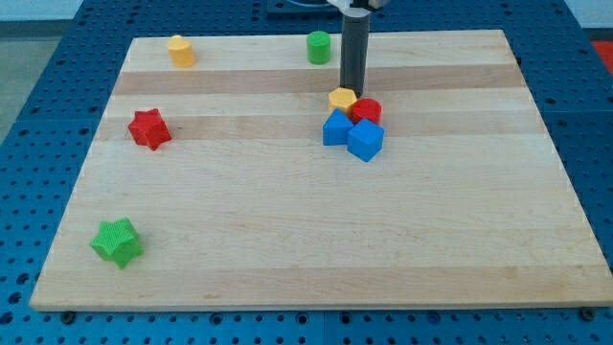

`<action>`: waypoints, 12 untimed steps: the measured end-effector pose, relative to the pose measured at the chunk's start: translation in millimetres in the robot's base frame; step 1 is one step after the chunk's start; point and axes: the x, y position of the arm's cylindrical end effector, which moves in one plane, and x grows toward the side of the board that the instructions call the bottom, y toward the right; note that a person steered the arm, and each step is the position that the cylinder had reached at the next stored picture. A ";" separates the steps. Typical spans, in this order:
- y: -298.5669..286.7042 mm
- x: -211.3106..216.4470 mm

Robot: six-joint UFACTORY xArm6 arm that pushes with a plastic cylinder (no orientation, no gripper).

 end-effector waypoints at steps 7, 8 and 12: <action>-57.4 -119.9; -73.5 -119.9; -90.9 -94.3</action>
